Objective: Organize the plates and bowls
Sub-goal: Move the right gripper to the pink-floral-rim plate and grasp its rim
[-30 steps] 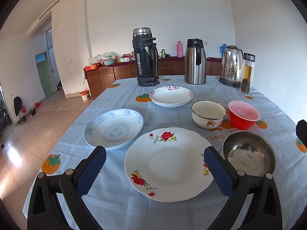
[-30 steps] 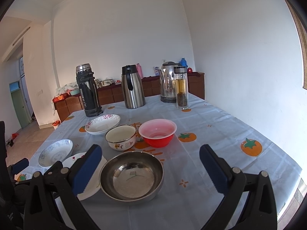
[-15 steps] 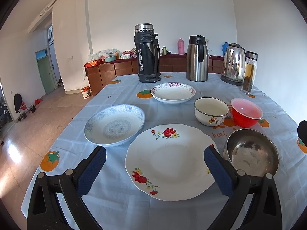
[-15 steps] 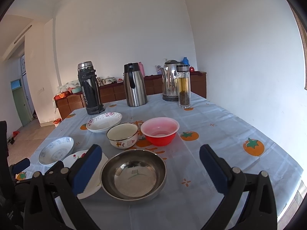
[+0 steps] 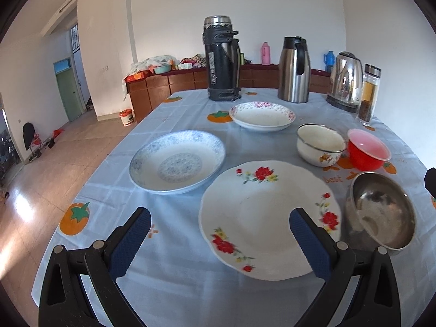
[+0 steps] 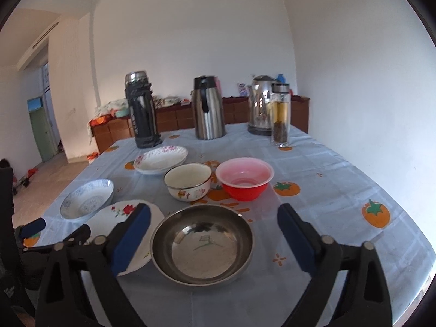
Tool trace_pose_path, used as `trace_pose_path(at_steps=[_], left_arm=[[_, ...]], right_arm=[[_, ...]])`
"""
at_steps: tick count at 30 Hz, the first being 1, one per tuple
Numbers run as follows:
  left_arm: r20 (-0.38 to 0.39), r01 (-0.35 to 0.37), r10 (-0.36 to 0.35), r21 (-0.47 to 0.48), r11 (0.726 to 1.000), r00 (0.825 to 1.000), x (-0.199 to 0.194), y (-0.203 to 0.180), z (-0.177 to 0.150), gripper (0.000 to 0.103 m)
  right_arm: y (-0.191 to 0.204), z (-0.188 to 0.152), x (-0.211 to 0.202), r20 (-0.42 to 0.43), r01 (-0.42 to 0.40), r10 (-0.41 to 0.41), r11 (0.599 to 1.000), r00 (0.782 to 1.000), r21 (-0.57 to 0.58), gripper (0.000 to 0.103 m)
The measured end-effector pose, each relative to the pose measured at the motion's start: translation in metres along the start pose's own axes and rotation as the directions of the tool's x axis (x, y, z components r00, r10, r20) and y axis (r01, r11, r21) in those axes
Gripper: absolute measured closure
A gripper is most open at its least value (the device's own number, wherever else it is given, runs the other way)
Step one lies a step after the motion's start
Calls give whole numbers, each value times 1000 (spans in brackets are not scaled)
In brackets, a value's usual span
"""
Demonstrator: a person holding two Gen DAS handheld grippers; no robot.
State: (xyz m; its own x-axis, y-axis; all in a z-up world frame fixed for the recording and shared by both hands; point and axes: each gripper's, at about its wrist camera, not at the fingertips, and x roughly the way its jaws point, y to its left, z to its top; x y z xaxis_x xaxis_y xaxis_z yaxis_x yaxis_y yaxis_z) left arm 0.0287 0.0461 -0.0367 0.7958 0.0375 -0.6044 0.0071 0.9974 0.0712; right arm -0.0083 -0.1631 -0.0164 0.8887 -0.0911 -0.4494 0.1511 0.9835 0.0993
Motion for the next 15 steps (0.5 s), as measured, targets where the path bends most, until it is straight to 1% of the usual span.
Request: trace_pose_path(at_steps=[3,5,7,9,11,12,13,15], left_arm=[[-17,-21,20,-11,1000,1000,7,9,-1,1],[-35,-21,21,-19,1000,999,12,13,0,1],[-51,-22,21,-19,1000,998,16,13,-1,1],[-70,-23,22,-15,1000,997,22,12,-1,1],[-80,-25,23,-17,1000,997,26,12,-1,1],[-84,-25,24,-21,999,996,28,12,-1,1],[-87,-22,20,-23,999,996,28,13,-1,1],[-96,-17,15,-20,1000,995,30,13,2,1]], right_arm=[[6,1,18,-67,-45,43,999,997,-30,25],[14,1,32,-121,-77,70,995,990,-56,39],[20,1,45,-170,-114,100,991,980,-73,45],[26,1,58,-210,-155,133,984,969,-89,48],[29,3,69,-250,-185,157,978,955,-93,56],[30,4,74,-268,-201,171,976,948,-86,58],[31,5,79,-281,-207,177,975,943,-81,60],[33,6,85,-291,-212,183,975,939,-72,60]])
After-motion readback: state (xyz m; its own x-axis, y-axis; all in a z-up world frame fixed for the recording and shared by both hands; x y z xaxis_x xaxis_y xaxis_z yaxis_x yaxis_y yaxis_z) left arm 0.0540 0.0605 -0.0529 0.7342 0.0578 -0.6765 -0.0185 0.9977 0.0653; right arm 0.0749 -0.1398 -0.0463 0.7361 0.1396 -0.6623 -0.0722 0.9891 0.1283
